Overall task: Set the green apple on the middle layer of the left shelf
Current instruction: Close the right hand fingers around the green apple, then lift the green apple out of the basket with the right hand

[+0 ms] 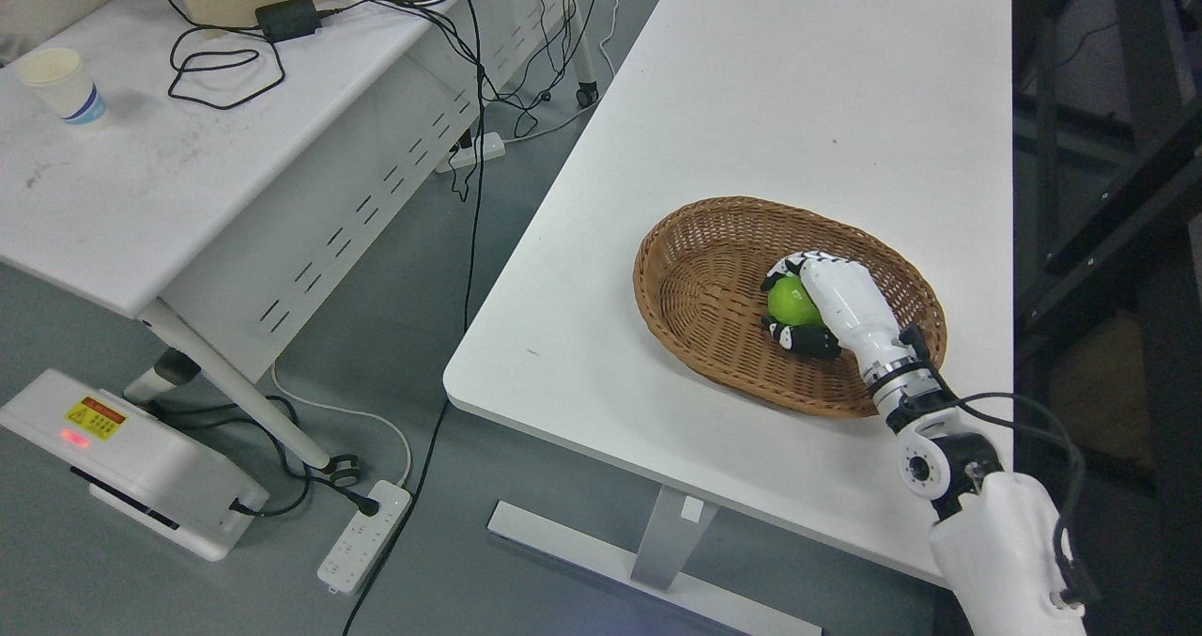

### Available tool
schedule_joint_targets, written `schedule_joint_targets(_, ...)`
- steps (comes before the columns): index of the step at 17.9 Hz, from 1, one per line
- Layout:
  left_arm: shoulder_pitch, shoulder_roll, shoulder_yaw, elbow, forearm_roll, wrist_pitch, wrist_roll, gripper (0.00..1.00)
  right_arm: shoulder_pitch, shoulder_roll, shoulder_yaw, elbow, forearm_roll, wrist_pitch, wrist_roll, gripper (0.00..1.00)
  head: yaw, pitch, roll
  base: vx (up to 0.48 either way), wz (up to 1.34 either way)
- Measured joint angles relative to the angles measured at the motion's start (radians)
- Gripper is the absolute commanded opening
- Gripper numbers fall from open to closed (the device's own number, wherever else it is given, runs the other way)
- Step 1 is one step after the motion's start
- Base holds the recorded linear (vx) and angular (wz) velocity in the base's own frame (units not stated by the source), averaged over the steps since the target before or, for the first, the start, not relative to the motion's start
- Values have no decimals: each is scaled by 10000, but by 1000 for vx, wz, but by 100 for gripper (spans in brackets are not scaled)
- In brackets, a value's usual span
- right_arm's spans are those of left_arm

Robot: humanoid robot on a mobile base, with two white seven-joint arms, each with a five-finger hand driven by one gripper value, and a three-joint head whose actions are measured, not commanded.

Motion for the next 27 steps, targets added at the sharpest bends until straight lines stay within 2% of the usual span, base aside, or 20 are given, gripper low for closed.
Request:
schedule_joint_targets(4,0,0,0,0,0,0,0,100,96,-7,-337,-126,-1067,-100,727,0,0,0,0,0,0)
schedule_joint_targets(9,-1,0,0,0,0,0,0,100,211,68,-1356,-351,-4802,465,1231,0,0,0,0,0,0)
schedule_joint_targets(14,0,0,0,0,0,0,0,100,605,349,-2688,-723,-7357,956,1270,0,0,0,0,0,0)
schedule_joint_targets(16,0,0,0,0,1,0,0,100,877,468,-3063,-914,-7856,1003,1162,0,0,0,0,0,0)
schedule_joint_targets(19,0,0,0,0,1,0,0,100,1264,665,-3511,-1196,-8287,1264,282,0,0,0,0,-3,-11)
schedule_joint_targets(27,0,0,0,0,3,0,0,100,2235,1182,-4164,-2006,-8709,1690,-893,1,0,0,0,-21,-105)
